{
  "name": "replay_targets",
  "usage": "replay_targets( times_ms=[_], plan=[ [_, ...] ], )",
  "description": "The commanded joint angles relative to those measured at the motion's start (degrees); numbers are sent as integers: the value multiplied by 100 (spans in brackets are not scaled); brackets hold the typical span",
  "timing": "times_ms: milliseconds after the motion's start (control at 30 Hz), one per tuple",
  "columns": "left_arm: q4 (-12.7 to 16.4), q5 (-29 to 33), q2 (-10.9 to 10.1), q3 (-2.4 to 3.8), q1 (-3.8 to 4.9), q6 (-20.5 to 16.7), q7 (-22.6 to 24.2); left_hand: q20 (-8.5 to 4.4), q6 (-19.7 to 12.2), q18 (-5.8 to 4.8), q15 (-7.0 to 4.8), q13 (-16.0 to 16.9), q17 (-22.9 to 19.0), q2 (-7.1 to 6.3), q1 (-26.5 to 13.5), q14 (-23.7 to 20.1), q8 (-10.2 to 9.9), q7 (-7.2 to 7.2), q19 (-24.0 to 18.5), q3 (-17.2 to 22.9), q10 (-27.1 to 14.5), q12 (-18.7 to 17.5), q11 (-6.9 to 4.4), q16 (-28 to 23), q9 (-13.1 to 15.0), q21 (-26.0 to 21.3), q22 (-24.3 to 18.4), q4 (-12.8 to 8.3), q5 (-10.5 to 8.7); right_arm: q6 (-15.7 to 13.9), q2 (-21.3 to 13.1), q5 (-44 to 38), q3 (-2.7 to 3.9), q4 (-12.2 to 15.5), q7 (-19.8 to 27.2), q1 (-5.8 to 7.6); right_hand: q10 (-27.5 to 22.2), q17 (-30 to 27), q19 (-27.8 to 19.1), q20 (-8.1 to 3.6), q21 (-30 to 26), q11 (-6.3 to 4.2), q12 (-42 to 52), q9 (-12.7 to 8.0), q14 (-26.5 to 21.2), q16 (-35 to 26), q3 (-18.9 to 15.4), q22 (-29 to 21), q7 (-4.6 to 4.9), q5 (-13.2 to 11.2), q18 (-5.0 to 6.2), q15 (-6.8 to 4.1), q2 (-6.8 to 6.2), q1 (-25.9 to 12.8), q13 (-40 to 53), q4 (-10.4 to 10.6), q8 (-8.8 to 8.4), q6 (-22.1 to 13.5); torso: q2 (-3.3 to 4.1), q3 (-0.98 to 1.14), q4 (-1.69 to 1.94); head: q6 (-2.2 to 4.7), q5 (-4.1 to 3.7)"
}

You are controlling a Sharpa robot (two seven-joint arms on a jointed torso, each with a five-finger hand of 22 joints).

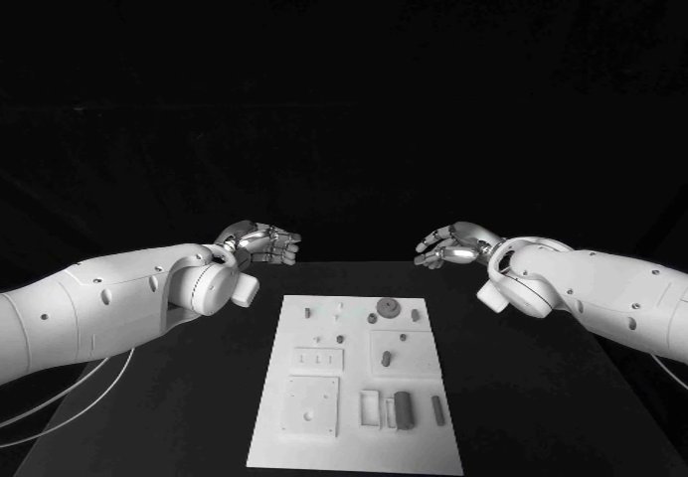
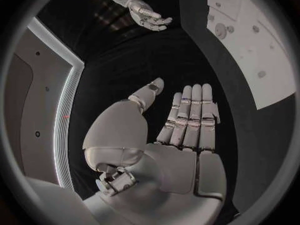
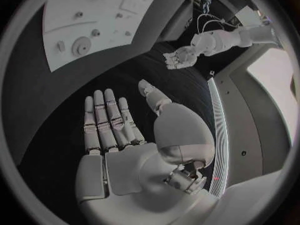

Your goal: Assemble the parts on the task board

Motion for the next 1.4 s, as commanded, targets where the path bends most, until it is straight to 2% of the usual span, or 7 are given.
replay_targets(
  times_ms=[33, 200, 267, 467, 600, 867, 1400],
  plan=[
    [178, -164, -58, 7, 9, 172, 70, -51, 84, -13, -56, 17, 62, -80, 32, 172, -34, 60, 147, 23, 135, -7, -27, 20, -34, 9, 5, -77, -89, 259, 45, -1310, 1, 68, -299, -4, 987, 434, 1053, -71, 180, -359, 325, 36, 1073, 423, 95, 48, 257, 13, 377, -388, -66, 292, 433, -24, 24, 424, 97, 39, -1, -3, -1],
    [435, -17, -76, 7, 7, 40, 115, -220, 142, 13, -273, 76, 324, -134, 43, 612, -56, 48, 599, 15, 305, -10, -89, 245, -106, 195, 82, -79, -135, 157, 145, -1608, 2, -9, -421, -5, 1936, 1262, 2190, -210, 717, -684, 1340, 22, 2066, 1440, -151, 294, -6, -49, 700, -903, -59, 184, 1359, -25, -93, 566, 211, 48, 39, -10, 12],
    [479, -17, -92, 7, 6, 53, 111, -229, 149, 7, -278, 80, 345, -133, 37, 621, -56, 46, 611, 13, 311, -15, -91, 248, -112, 196, 83, -77, -136, 66, 206, -1856, 3, -64, -452, -16, 1880, 1702, 2497, -328, 924, -729, 1998, 6, 2135, 1972, -269, 336, -66, -73, 700, -1055, -72, 177, 1964, -12, -179, 640, 289, 48, 93, 8, -16],
    [663, 19, -235, 7, 7, 78, 95, -282, 188, -25, -305, 117, 461, -128, -9, 661, -56, 35, 675, -10, 374, -19, -114, 261, -141, 207, 97, -70, -148, -94, 349, -2815, 7, -68, -584, -23, 1607, 2669, 3035, -629, 1735, -819, 3870, -2, 2285, 3384, -440, 359, -114, -48, 700, -1319, -102, 274, 3461, -18, -341, 778, 456, 62, 176, 42, -26],
    [789, 19, -322, 8, 8, 77, 147, -309, 227, -43, -314, 136, 517, -114, -10, 673, -44, 15, 698, -13, 406, -21, -126, 259, -152, 209, 103, -76, -153, -145, 438, -3286, 7, -64, -631, -51, 1539, 2903, 3139, -730, 2141, -819, 4462, 9, 2349, 3820, -405, 365, -128, 1, 700, -1338, -72, 319, 3864, 0, -394, 836, 557, 55, 230, 55, -86],
    [912, -12, -336, 12, 9, 69, 221, -392, 459, -114, -349, 187, 690, -26, -7, 742, 5, -233, 766, -8, 473, -77, -208, 207, -194, 192, 113, -80, -154, -339, 498, -3748, 9, -30, -657, -131, 1417, 3111, 3113, -863, 2863, -809, 5120, 46, 2399, 4335, -272, 354, -117, 69, 700, -1336, -110, 310, 4242, -11, -517, 899, 751, -6, 293, 95, -223],
    [1107, -9, -349, 14, 10, -26, 159, -443, 471, -147, -381, 231, 813, -89, -55, 811, -69, -94, 830, -52, 534, -111, -164, 160, -266, 188, 127, -77, -156, -382, 524, -3874, 10, 152, -650, -168, 1406, 3162, 3059, -914, 3227, -778, 5374, 58, 2414, 4564, -182, 344, -87, 80, 700, -1309, -151, 283, 4337, -14, -632, 857, 972, -82, 341, 124, -244]
  ],
)
